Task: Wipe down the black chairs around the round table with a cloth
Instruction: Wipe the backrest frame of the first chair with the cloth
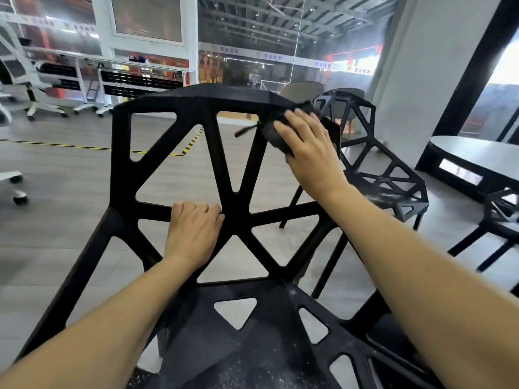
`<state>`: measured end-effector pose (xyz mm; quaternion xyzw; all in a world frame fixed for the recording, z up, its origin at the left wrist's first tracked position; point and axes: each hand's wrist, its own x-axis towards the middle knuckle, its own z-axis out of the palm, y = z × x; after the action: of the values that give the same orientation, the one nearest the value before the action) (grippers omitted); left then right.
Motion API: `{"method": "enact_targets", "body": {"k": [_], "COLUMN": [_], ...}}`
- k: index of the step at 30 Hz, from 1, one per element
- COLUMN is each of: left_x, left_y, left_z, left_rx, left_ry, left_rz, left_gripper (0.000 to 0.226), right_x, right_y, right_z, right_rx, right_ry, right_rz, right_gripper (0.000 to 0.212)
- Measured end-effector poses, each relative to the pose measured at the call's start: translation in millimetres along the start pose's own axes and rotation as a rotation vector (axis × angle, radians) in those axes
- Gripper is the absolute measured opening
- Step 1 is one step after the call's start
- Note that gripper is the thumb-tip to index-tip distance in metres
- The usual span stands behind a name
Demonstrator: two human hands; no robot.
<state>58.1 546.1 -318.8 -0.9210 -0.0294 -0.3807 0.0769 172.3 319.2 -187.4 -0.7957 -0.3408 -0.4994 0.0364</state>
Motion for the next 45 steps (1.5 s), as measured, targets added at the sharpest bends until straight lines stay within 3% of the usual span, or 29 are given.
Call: {"method": "enact_targets", "body": {"k": [6, 12, 16, 22, 27, 32, 35, 40, 45], "left_x": [-0.4, -2.0, -0.5, 0.4, 1.3, 1.9, 0.7, -0.2, 2.6], "left_y": [1.2, -0.3, -1.2, 1.0, 1.7, 2.5, -0.5, -3.1, 2.3], "left_z": [3.0, 2.4, 0.8, 1.4, -2.4, -4.2, -4.6, -6.4, -4.3], "left_rx": [-0.029, -0.024, -0.023, -0.034, -0.044, -0.044, -0.061, -0.061, -0.066], "left_ry": [0.006, 0.003, -0.035, -0.052, -0.098, -0.133, -0.136, -0.143, -0.153], "left_rz": [-0.005, 0.013, 0.0, -0.02, -0.019, -0.014, -0.014, -0.018, -0.025], "left_gripper": [0.02, 0.03, 0.031, 0.026, 0.022, 0.025, 0.025, 0.029, 0.03], "right_x": [-111.8, -20.4, 14.2, -103.5, -128.4, -128.2, -123.8, -115.6, -101.9], "right_y": [18.4, 27.7, 28.1, 21.1, -15.1, -96.7, -131.4, -58.4, -35.3], "right_z": [-18.0, -20.2, -14.7, -21.9, -12.9, 21.0, 37.3, 24.8, 22.2], "right_rx": [-0.102, -0.087, -0.012, -0.116, -0.133, 0.023, 0.11, -0.136, -0.234], "right_ry": [-0.076, 0.032, 0.001, -0.062, -0.074, -0.129, -0.118, -0.003, -0.004], "right_rz": [0.012, 0.078, 0.105, 0.184, 0.345, 0.196, 0.208, -0.121, 0.089], "right_gripper": [0.054, 0.049, 0.048, 0.059, 0.058, 0.056, 0.055, 0.034, 0.017]}}
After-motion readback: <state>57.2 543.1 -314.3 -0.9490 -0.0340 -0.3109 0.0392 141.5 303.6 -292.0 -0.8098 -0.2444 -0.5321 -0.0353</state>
